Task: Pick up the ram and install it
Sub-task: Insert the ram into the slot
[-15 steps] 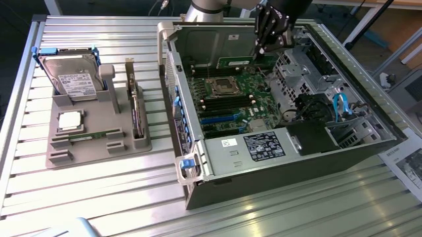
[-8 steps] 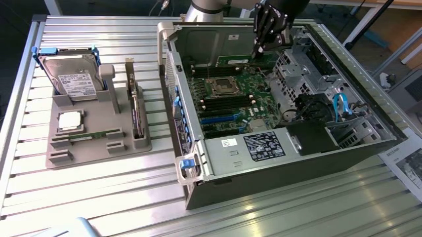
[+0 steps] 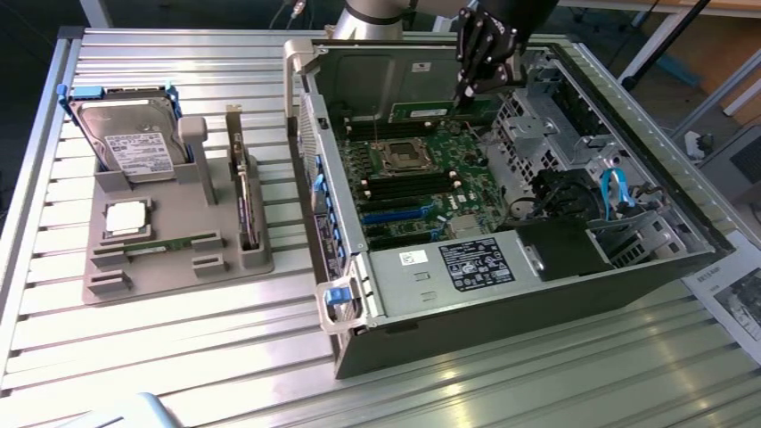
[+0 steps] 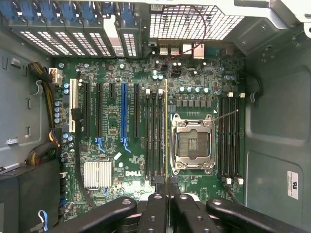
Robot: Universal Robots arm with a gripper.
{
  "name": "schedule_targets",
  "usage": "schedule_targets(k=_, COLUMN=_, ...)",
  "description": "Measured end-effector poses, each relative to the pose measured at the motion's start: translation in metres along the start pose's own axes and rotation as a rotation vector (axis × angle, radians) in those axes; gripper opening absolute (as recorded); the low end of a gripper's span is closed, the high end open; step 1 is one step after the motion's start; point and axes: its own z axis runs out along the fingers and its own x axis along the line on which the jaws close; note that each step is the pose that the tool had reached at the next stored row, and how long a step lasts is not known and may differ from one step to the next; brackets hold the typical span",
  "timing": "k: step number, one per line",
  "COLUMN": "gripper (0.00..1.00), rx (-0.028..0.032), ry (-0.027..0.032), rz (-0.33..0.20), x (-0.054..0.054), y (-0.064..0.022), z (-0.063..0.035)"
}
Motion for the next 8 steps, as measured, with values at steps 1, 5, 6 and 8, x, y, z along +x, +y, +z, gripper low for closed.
schedule_targets(k=1, gripper=0.12, rx=0.0001, ry=-0.0001, rz=0.000, x=0.0000, y=0.0000, z=0.0004)
schedule_targets(k=5, gripper=0.12, rx=0.0000, ry=0.0000, rz=0.000, x=0.0001, y=0.0000, z=0.0016)
schedule_targets(k=6, gripper=0.12, rx=0.0000, ry=0.0001, rz=0.000, x=0.0001, y=-0.0001, z=0.0018)
schedule_targets(k=8, gripper=0.12, rx=0.0000, ry=0.0000, rz=0.000, x=0.0001, y=-0.0001, z=0.0021)
